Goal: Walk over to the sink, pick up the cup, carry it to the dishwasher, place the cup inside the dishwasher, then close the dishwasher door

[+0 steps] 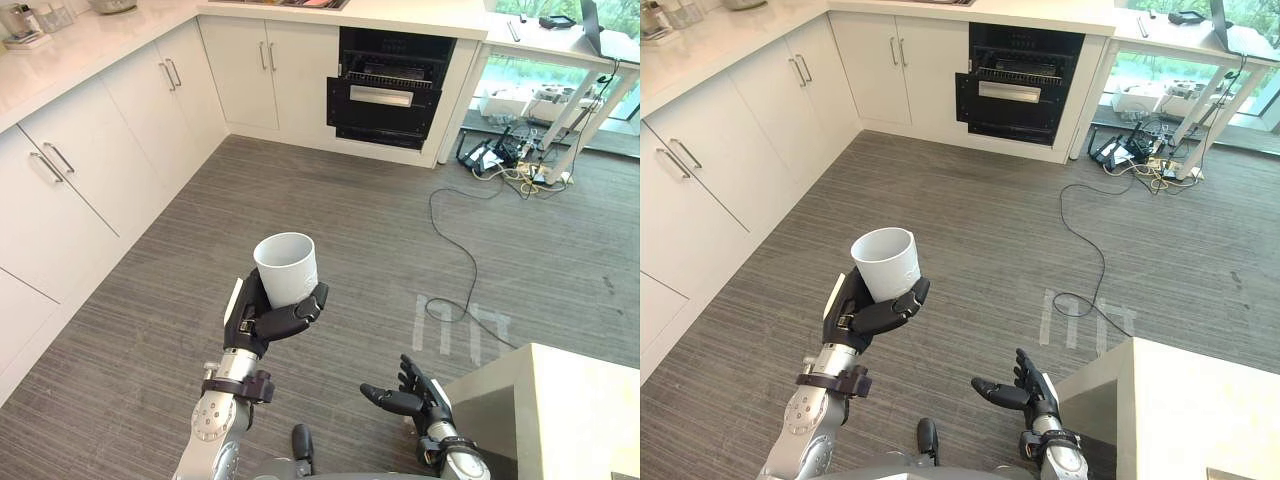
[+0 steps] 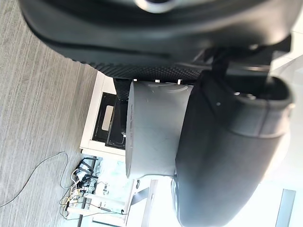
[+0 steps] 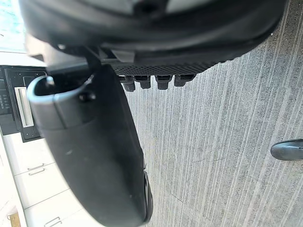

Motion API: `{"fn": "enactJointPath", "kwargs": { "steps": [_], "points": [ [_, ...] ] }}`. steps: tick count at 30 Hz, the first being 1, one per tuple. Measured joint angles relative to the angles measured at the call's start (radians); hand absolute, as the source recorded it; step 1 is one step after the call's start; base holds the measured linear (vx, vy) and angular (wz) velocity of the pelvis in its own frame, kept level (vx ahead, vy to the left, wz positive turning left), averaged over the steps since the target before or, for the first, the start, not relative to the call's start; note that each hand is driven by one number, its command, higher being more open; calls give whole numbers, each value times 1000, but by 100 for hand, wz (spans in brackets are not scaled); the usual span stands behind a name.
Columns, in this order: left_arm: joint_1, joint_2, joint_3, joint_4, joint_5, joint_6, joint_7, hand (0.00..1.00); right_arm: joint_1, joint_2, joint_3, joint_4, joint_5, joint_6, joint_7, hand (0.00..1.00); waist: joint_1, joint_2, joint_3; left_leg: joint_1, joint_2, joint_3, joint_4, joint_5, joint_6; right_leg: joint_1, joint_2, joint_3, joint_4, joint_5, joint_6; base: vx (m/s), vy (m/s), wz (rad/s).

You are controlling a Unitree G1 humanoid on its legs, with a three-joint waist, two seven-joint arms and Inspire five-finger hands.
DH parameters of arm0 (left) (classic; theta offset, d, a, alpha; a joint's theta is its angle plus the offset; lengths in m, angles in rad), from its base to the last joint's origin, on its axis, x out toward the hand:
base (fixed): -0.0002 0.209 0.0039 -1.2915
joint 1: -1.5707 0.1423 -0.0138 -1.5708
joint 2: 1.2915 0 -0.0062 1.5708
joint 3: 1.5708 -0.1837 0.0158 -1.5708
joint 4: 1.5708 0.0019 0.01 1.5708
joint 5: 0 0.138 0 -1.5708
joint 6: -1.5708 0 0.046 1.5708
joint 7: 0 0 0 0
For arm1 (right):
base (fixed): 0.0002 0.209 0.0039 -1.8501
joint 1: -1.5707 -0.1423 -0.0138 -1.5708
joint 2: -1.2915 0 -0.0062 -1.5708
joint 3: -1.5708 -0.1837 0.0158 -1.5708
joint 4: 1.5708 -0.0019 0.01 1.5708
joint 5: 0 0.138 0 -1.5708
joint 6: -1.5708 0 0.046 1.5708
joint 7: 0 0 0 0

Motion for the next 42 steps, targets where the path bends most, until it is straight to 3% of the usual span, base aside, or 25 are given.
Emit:
{"fn": "enactJointPath", "kwargs": {
  "steps": [8,13,16,18,20,21,24,28,31,34,35,37,38,39,41,42],
  "points": [
    [-2,-23,4,36,0,5,58,0,-7,-4,-2,43,-8,7,-20,100,1,0,0,12,-7,20,0,-7,7,9,-13,-4,-14,-2,3,0,-5,-5],
    [-1,-50,40,35,1,5,69,0,-13,-10,-33,36,-22,8,-18,100,2,1,-2,15,-29,44,1,-29,22,-6,-43,3,7,-8,28,45,23,-12],
    [-3,-67,56,32,1,5,82,0,-20,-23,-47,31,-40,8,-18,100,0,5,-4,14,-27,44,13,-48,33,-70,-65,-31,153,-7,30,101,61,-3],
    [-3,-74,57,32,1,5,82,0,-14,-37,-49,21,-40,7,-20,100,0,4,-3,17,-29,37,57,-80,35,-133,-108,-68,339,-7,29,131,100,13],
    [-4,-76,58,32,0,5,83,0,-6,-61,-48,7,-40,5,-26,100,-3,6,-1,34,-49,17,124,-133,50,-214,-182,-81,586,10,5,176,110,26],
    [-4,-75,58,32,0,5,83,0,-5,-61,-48,7,-40,5,-28,100,-5,8,0,36,-50,6,140,-145,50,-224,-187,-79,612,0,1,185,75,45],
    [-4,-74,59,32,-8,4,83,0,13,-53,-39,4,-51,-1,-27,100,-9,11,1,54,-49,-54,185,-189,47,-271,-173,-87,589,-71,3,167,26,53],
    [-4,-69,60,35,-16,3,79,0,27,-49,-37,-33,-54,-1,-17,100,-8,14,4,78,-31,-93,220,-237,45,-358,-122,-59,428,-69,15,145,-63,31],
    [-4,-61,58,54,-31,2,61,0,41,-50,-38,-72,-54,-1,-14,100,-18,16,8,98,0,-125,281,-302,23,-420,-76,-5,295,18,21,216,-152,29],
    [2,-59,56,77,-31,-10,33,0,67,-54,-41,-117,-54,0,-1,100,-26,5,-1,98,13,-160,401,-418,-10,-419,-69,51,223,100,-26,388,-282,33],
    [11,-63,56,85,-31,-11,27,0,68,-62,-44,-123,-54,3,5,100,-27,12,-9,108,34,-173,445,-466,-20,-410,-55,42,256,136,-41,363,-229,18],
    [48,-79,50,84,-31,-12,18,0,76,-70,-44,-126,-54,11,8,100,-25,40,-34,135,79,-171,484,-507,-43,-387,-20,12,268,128,-56,508,-243,22],
    [50,-99,38,86,-30,-11,16,0,71,-78,-50,-130,-54,14,9,100,-34,72,-37,53,135,-132,728,-492,-42,-361,3,-18,272,93,-76,555,-196,28],
    [55,-109,36,86,-30,-11,15,0,70,-83,-52,-130,-54,16,8,100,-34,76,-37,24,161,-104,805,-458,-39,-345,10,-27,271,81,-87,675,-222,29],
    [73,-133,41,87,-30,-11,14,0,75,-92,-48,-142,-55,14,28,100,-25,81,-37,-46,281,8,1044,-299,-20,-243,53,-40,218,39,-102,560,-171,5],
    [73,-132,41,87,-31,-11,13,0,75,-94,-48,-143,-55,12,27,100,-23,82,-38,-67,306,19,1095,-301,-20,-219,64,-43,197,35,-106,529,-111,-2]
  ]
}}
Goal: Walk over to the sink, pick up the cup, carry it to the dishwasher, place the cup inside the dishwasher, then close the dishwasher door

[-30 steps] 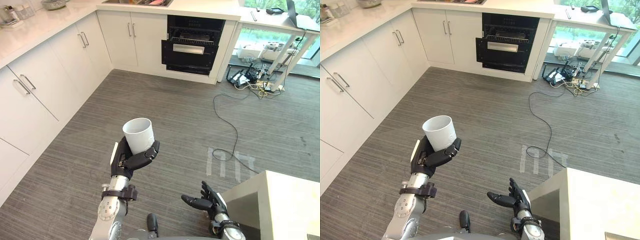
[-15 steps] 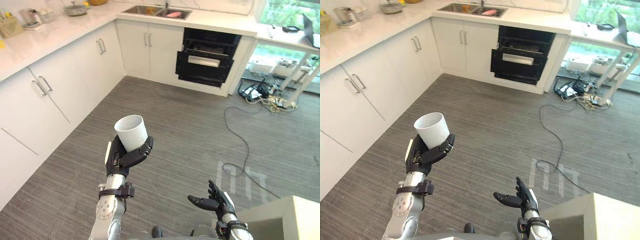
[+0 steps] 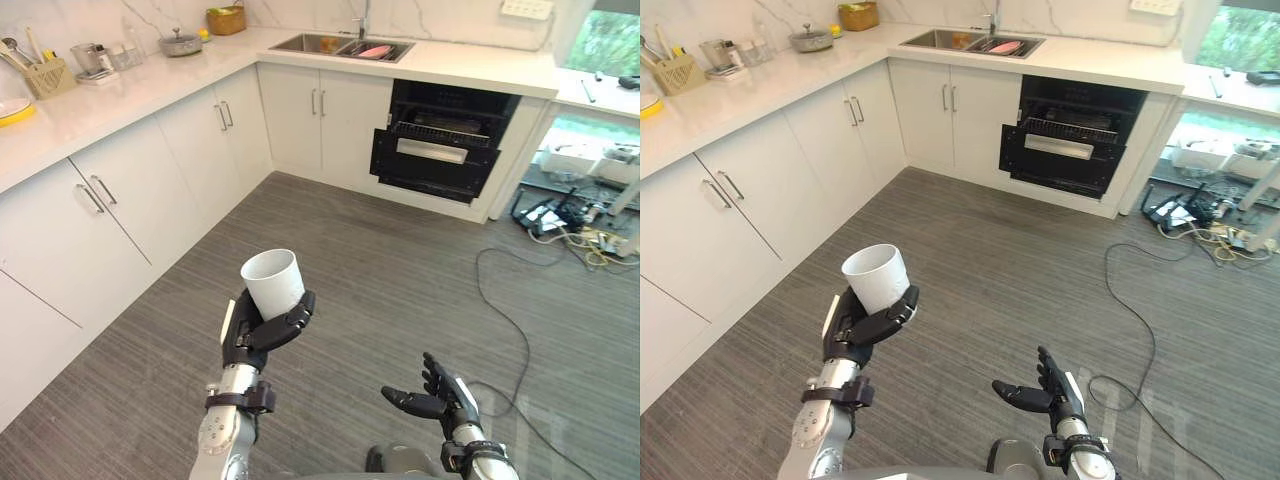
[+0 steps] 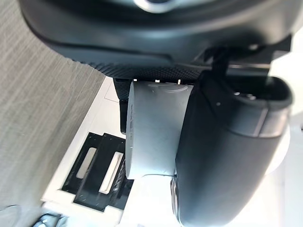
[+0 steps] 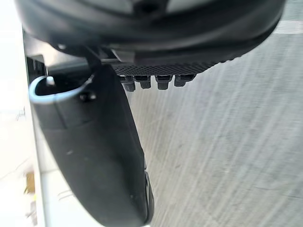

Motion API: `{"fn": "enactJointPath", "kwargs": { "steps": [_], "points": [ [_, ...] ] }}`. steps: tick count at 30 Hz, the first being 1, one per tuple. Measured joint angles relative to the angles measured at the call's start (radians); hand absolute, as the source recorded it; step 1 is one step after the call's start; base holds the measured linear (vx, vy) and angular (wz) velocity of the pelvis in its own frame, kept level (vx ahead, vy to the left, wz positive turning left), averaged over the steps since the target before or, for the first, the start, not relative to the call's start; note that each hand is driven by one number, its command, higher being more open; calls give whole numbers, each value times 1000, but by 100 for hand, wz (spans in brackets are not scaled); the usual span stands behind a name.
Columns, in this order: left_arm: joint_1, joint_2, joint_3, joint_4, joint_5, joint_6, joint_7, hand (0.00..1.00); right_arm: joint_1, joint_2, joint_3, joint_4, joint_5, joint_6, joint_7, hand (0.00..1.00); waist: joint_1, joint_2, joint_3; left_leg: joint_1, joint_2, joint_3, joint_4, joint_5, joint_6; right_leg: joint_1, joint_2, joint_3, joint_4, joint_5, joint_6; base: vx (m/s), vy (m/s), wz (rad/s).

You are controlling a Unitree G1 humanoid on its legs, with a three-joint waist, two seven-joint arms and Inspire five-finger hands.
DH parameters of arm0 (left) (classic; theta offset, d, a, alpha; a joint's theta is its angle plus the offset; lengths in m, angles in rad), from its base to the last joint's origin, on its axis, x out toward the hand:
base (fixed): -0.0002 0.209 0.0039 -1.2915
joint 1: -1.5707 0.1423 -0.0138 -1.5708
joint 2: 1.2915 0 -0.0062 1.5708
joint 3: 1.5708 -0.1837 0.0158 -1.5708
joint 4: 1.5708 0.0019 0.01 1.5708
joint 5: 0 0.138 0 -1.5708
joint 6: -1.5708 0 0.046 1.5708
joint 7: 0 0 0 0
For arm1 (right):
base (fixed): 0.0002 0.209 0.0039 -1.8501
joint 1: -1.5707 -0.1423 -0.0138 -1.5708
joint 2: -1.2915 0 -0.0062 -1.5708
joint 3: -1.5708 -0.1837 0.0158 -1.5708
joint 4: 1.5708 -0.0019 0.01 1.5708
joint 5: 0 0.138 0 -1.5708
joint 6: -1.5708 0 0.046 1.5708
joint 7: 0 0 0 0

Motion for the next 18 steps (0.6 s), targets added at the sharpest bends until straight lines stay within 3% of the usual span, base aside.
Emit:
{"fn": "enactJointPath", "kwargs": {
  "steps": [1,3,4,6,8,9,10,11,12,14,16,18],
  "points": [
    [-1,2,2,0,-1,0,-2,0,-7,-2,0,-1,1,0,-3,100,0,3,-1,-38,18,14,48,-36,-14,46,9,1,-43,-1,1,486,-78,-6],
    [-3,2,7,-1,-2,0,-9,0,-13,-10,-1,-13,2,-7,-5,100,1,-2,1,-90,6,39,-6,-96,-35,108,3,8,-107,8,15,471,-55,-9],
    [-6,2,12,-1,-8,0,-16,0,-17,-12,-1,-18,3,-9,-5,100,3,-4,2,-113,-15,63,-103,-123,-52,137,-10,13,-135,8,15,447,23,-4],
    [-12,2,19,-1,-16,0,-18,0,-26,-13,-1,-17,4,-9,-11,100,4,-21,15,-139,-73,79,-283,-133,-58,187,-49,15,-158,8,15,414,76,4],
    [-18,5,19,-8,-19,0,-18,0,-27,-18,5,-17,5,-10,-24,100,17,-35,25,-166,-150,66,-538,-43,-55,234,-97,26,-151,-4,43,414,164,-6],
    [-15,9,19,-27,-20,0,-17,0,-26,-29,11,-16,5,-11,-27,100,32,-30,24,-177,-167,41,-668,58,-62,255,-105,47,-146,-36,88,392,201,-25],
    [-13,12,20,-42,-20,-1,-16,0,-25,-30,15,-15,5,-13,-27,100,41,-22,22,-181,-166,28,-722,106,-66,266,-101,58,-146,-64,114,413,247,-46],
    [-14,21,24,-55,-20,-8,-16,0,-32,-25,28,5,4,-18,-28,100,60,-19,18,-191,-159,23,-686,250,-8,293,-105,91,-135,-139,148,417,250,-20],
    [-22,24,36,-51,-20,-3,-13,0,-50,-18,42,30,4,-19,-32,100,47,-46,22,-229,-174,26,-573,155,0,299,-138,95,-109,-155,157,408,264,-6],
    [-22,14,35,-52,-19,-3,-13,0,-46,-23,48,36,5,-20,-31,100,50,-46,22,-266,-179,30,-452,40,23,278,-160,120,-21,-158,154,485,338,10],
    [-17,20,36,-52,-19,-3,-13,0,-37,-17,47,37,5,-20,-28,100,51,-74,21,-249,-215,45,-406,-38,39,210,-218,153,181,-153,159,562,372,4],
    [-13,34,42,-52,-18,1,-11,0,-37,3,47,48,4,-20,-28,100,48,-105,24,-171,-268,54,-388,-112,65,87,-304,174,523,-75,177,431,227,8]
  ]
}}
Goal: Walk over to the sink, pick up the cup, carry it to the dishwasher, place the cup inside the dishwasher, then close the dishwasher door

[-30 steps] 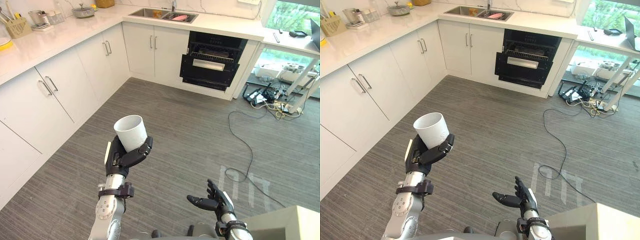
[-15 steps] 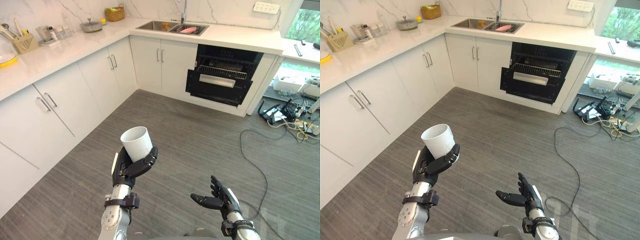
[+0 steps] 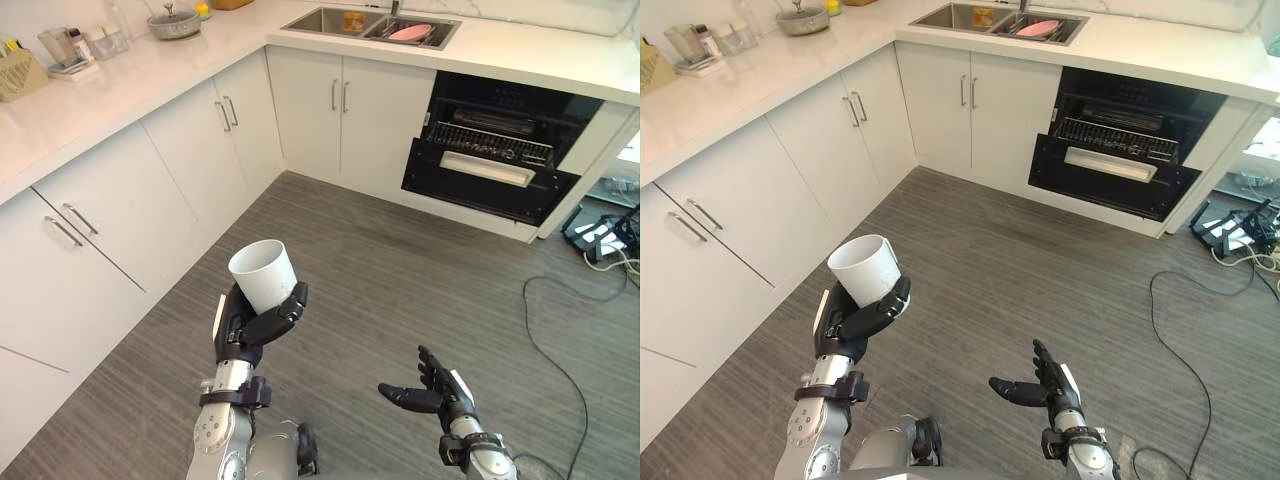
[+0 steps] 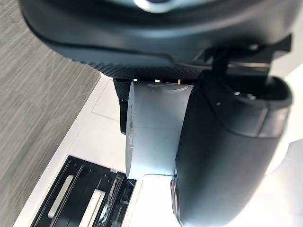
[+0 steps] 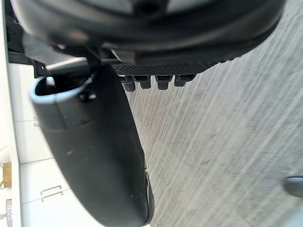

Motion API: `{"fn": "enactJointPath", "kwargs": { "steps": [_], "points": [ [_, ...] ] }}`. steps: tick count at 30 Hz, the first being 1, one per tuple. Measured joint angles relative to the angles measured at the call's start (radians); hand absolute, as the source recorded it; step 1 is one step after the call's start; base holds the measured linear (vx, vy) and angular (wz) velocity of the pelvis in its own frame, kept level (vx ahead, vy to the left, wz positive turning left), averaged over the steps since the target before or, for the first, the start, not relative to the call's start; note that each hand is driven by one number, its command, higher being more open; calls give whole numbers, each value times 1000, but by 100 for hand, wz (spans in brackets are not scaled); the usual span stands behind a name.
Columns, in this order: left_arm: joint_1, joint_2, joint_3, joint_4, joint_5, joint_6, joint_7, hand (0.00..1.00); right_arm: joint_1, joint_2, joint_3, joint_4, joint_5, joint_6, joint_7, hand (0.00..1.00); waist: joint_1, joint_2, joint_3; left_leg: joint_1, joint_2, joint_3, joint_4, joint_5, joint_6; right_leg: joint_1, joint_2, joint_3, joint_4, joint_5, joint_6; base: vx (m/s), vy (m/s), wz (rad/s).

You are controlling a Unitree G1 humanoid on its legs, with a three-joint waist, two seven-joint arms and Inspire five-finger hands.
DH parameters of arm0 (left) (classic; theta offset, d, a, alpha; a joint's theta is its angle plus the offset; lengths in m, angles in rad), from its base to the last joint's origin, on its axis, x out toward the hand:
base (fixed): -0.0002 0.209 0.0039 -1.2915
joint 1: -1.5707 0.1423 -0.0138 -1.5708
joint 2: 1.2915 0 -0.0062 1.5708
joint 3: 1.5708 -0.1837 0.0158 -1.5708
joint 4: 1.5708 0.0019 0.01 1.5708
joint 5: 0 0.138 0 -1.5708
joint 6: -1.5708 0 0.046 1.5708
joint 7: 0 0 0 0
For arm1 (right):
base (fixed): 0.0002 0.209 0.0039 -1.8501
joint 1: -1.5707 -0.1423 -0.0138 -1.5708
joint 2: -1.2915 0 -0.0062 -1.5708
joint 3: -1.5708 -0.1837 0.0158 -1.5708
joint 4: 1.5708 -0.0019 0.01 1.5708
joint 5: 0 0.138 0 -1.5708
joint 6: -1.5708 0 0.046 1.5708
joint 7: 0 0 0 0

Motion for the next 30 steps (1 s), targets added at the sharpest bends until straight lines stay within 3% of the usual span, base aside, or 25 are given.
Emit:
{"fn": "enactJointPath", "kwargs": {
  "steps": [2,3,6,8,9,10,12,13,15,16,17,18,19,20,22,24,25,27,30],
  "points": [
    [7,8,-1,0,0,4,8,0,6,13,4,20,-2,0,1,100,-2,4,0,113,-17,-4,-54,-25,3,-55,8,-17,104,-38,-33,558,174,6],
    [4,8,1,-1,-1,3,13,0,12,14,10,24,-5,0,2,100,-7,16,-4,185,-20,-22,-120,-24,0,-102,40,-49,98,-71,-50,494,122,15],
    [-26,22,-8,-15,-1,3,16,0,14,15,15,20,-5,-10,2,100,-26,32,1,295,-13,-65,-236,-11,-14,-230,114,-103,-18,-98,-70,424,53,40],
    [-68,31,-31,-15,-1,4,18,0,27,16,15,-10,-4,-12,4,100,-50,48,10,370,13,-120,-287,-25,-39,-346,183,-82,-291,-22,-47,462,-14,65],
    [-78,36,-41,-15,-1,5,18,0,37,20,15,-28,-4,-12,5,100,-53,48,13,394,18,-137,-296,-37,-60,-371,200,-54,-414,56,-40,575,-110,67],
    [-74,44,-56,-15,0,6,17,0,59,30,15,-57,-4,-12,7,100,-53,31,17,450,23,-144,-296,-66,-102,-374,210,-26,-575,192,-44,488,-106,55],
    [-48,46,-67,-16,0,8,17,0,85,38,20,-75,-4,-12,9,100,-57,13,3,502,22,-144,-296,-98,-121,-366,201,-18,-596,260,-63,445,-159,56],
    [-30,32,-74,-17,1,13,16,0,103,34,20,-100,-5,-11,14,100,-70,18,-10,562,45,-147,-307,-146,-137,-368,207,-24,-500,322,-104,712,-266,54],
    [-4,3,-85,-22,0,17,19,0,86,36,19,-111,-5,-4,19,100,-59,50,-17,551,101,-133,-167,-156,-152,-376,233,-44,-387,254,-134,581,-229,25],
    [-1,-17,-91,-25,2,17,21,0,85,36,18,-141,-5,1,21,100,-59,77,-25,474,151,-134,-1,-131,-145,-363,252,-68,-381,222,-145,510,-259,12],
    [1,-43,-100,-38,7,17,22,0,84,34,11,-183,-5,3,26,100,-55,104,-26,378,229,-118,211,-11,-127,-331,290,-88,-377,175,-165,499,-250,11],
    [2,-50,-103,-42,10,17,22,0,84,34,10,-195,-5,3,27,100,-51,110,-26,351,267,-96,280,64,-111,-310,308,-89,-379,157,-172,501,-245,-3],
    [6,-58,-104,-42,11,17,22,0,85,35,9,-206,-5,3,26,100,-49,112,-23,317,321,-75,374,185,-101,-264,332,-89,-398,133,-185,512,-187,-9],
    [11,-63,-106,-42,11,17,18,0,83,37,4,-210,-4,3,24,100,-50,113,-24,266,354,-77,466,162,-114,-207,353,-91,-429,111,-199,612,-194,-8],
    [11,-59,-105,-41,10,17,10,0,79,27,-3,-211,1,2,11,100,-51,108,-25,185,343,-58,473,68,-117,-128,362,-84,-491,101,-218,544,-143,-7],
    [11,-58,-105,-41,8,15,4,0,77,4,0,-211,4,2,-10,100,-41,104,-27,103,294,-6,272,-21,-111,-44,360,-64,-568,92,-225,471,-76,-16],
    [11,-58,-104,-41,6,15,2,0,73,3,1,-210,5,2,-15,100,-33,102,-27,87,271,-6,195,-27,-117,-32,355,-54,-576,87,-224,453,-19,-38],
    [12,-47,-105,-40,-1,15,-10,0,40,-2,11,-178,15,2,-36,100,-15,79,-15,52,156,-80,-109,13,-133,23,328,-1,-587,63,-194,433,33,-58],
    [14,-27,-105,-39,-1,15,-25,0,11,-8,36,-136,16,1,-53,100,0,75,-15,26,112,-117,-237,109,-150,61,318,65,-574,6,-166,375,115,-80]
  ]
}}
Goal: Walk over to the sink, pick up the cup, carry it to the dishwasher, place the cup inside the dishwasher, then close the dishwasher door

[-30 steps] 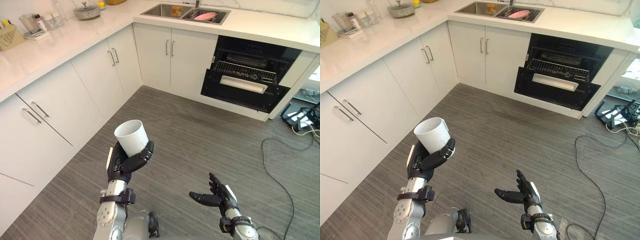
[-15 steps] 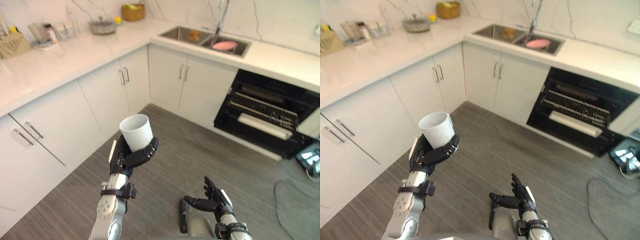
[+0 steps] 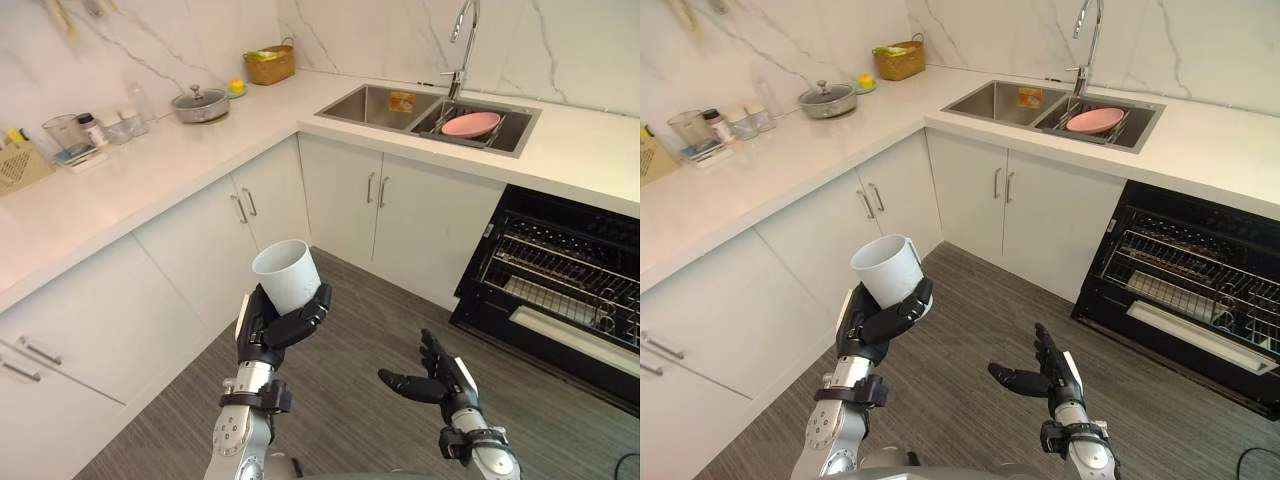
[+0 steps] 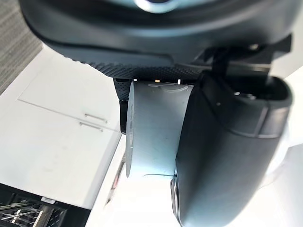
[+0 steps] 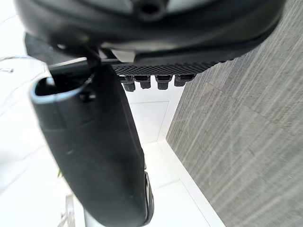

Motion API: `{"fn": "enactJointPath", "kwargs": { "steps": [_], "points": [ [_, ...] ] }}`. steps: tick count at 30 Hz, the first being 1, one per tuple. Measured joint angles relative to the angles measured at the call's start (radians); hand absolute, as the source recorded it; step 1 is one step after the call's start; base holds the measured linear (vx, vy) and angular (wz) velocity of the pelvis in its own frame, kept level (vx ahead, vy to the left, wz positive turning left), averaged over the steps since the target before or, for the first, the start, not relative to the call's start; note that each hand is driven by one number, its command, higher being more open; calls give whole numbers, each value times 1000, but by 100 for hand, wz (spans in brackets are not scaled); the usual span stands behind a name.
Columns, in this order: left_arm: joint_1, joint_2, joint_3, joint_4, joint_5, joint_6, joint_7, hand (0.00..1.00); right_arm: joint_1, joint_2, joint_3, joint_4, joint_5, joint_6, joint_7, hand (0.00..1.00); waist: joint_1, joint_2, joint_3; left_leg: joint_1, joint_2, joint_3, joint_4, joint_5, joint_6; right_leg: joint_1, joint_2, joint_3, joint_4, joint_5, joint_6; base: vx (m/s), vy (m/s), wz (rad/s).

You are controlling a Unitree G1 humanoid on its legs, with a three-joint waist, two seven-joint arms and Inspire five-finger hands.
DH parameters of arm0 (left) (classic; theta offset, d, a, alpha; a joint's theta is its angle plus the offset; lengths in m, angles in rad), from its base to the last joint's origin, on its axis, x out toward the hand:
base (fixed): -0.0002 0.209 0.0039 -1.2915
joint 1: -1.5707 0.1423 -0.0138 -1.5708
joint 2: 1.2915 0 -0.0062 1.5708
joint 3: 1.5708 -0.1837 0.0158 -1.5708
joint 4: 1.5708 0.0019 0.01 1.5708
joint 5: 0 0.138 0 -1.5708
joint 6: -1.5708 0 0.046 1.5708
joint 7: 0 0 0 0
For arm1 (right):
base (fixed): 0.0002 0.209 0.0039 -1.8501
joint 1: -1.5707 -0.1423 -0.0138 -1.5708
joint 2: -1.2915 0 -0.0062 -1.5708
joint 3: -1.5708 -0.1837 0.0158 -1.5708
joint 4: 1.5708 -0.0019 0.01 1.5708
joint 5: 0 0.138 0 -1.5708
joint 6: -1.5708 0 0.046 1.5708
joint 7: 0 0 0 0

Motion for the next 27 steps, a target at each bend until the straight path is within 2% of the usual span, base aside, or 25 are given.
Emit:
{"fn": "enactJointPath", "kwargs": {
  "steps": [1,2,3,4,6,7,8,10,11,12,13,14,15,16,17,18,19,20,22,23,24,25,26,27],
  "points": [
    [-1,2,-1,0,1,0,-6,0,-1,-3,6,10,0,-1,0,100,-1,6,-7,-8,-3,1,-3,25,10,3,1,29,39,-54,12,433,237,-80],
    [-2,6,-1,0,1,0,-12,0,-1,1,6,23,0,1,0,100,-1,-6,-15,-15,-12,-5,50,57,43,-1,-10,62,96,-121,24,559,336,-72],
    [0,9,-2,1,1,0,-14,0,2,3,6,31,0,1,3,100,-3,-19,-23,-20,-23,4,84,56,46,0,-23,75,114,-148,33,741,393,-63],
    [0,15,-1,7,2,1,-22,0,16,8,4,54,1,1,8,100,-14,-61,-60,-16,-57,39,136,5,86,-22,-81,65,218,-178,64,647,320,-38],
    [-6,17,2,5,2,1,-22,0,17,10,4,56,1,1,12,100,-17,-79,-55,1,-67,68,161,-25,103,-96,-127,14,391,-150,94,478,218,-34],
    [-9,28,3,5,2,4,-14,0,12,20,4,74,0,1,20,100,-14,-99,-44,55,-81,90,155,-56,125,-137,-185,-42,550,-94,83,506,205,-35],
    [-9,36,0,7,2,19,0,0,6,27,5,108,0,1,28,100,-23,-98,-39,131,-88,87,128,-81,135,-145,-217,-97,637,-85,69,510,177,-40],
    [-11,37,1,6,2,21,9,0,3,27,8,120,-1,0,34,100,-22,-75,-28,238,-83,72,51,-86,133,-156,-202,-141,653,-107,60,446,106,-27],
    [-28,39,0,1,1,17,12,0,-3,27,11,118,-1,-3,37,100,-25,-50,-29,308,-65,71,-18,-86,133,-199,-168,-187,603,-122,62,384,88,-15],
    [-40,41,-2,1,1,17,12,0,-5,27,13,117,-1,-3,37,100,-25,-45,-31,325,-58,72,-40,-86,132,-224,-158,-202,567,-123,62,337,73,-10],
    [-67,47,-5,1,2,17,14,0,-9,27,16,116,-1,-3,41,100,-25,-35,-32,350,-48,74,-74,-85,131,-278,-141,-226,465,-121,65,323,42,-3],
    [-83,50,-5,1,1,17,16,0,-12,26,16,111,-1,-3,45,100,-26,-36,-33,363,-42,76,-92,-87,119,-313,-129,-236,373,-104,73,381,15,1],
    [-96,53,-4,1,1,17,19,0,-13,26,16,98,-1,-3,50,100,-29,-39,-33,379,-35,80,-107,-96,96,-355,-117,-235,247,-35,75,330,-16,5],
    [-97,54,-4,1,1,16,20,0,-12,26,16,91,-1,-3,53,100,-35,-45,-34,388,-33,82,-109,-103,83,-369,-112,-236,189,17,71,358,-63,10],
    [-89,61,-5,3,2,16,21,0,-12,27,16,82,-2,-3,58,100,-47,-65,-35,417,-39,85,-106,-126,46,-374,-113,-229,93,166,43,420,-128,10],
    [-76,64,-13,25,3,17,19,0,-6,20,13,82,-3,-1,57,100,-56,-50,-39,446,-26,80,-91,-155,18,-361,-108,-229,105,245,1,434,-129,-1],
    [-74,53,-25,41,2,19,20,0,-7,16,9,82,-3,2,52,100,-52,-33,-40,453,-5,81,-81,-156,16,-353,-95,-236,114,240,-7,412,-138,2],
    [-76,52,-46,50,4,21,20,0,-7,16,4,73,-2,2,44,100,-53,-26,-42,441,8,79,-42,-145,0,-339,-89,-244,113,199,-6,356,-135,6],
    [-85,42,-90,50,9,21,20,0,-8,16,-3,58,-1,3,31,100,-51,-16,-32,388,49,74,110,-137,-13,-310,-66,-260,104,169,-15,351,-172,11],
    [-84,39,-119,50,13,20,15,0,-1,20,-5,35,0,5,24,100,-48,-11,-24,342,96,72,265,-102,-19,-268,-40,-262,93,152,-23,289,-138,-7],
    [-84,36,-129,50,15,20,12,0,2,21,-5,17,0,5,19,100,-48,-9,-17,320,118,72,341,-70,-10,-243,-27,-260,83,143,-26,327,-133,-29],
    [-84,30,-138,50,25,20,7,0,10,23,-4,-24,0,5,12,100,-45,-13,-11,275,161,72,487,-6,4,-199,1,-242,55,129,-33,245,-59,-55],
    [-84,18,-138,48,34,19,-4,0,12,27,-8,-59,1,-2,4,100,-41,-5,-16,228,185,71,564,-33,6,-175,25,-216,32,113,-43,238,-40,-65],
    [-85,15,-138,46,34,17,-7,0,10,28,-9,-74,5,-8,0,100,-41,-3,-18,205,185,69,571,-57,9,-169,32,-202,23,112,-45,224,-9,-74]
  ]
}}
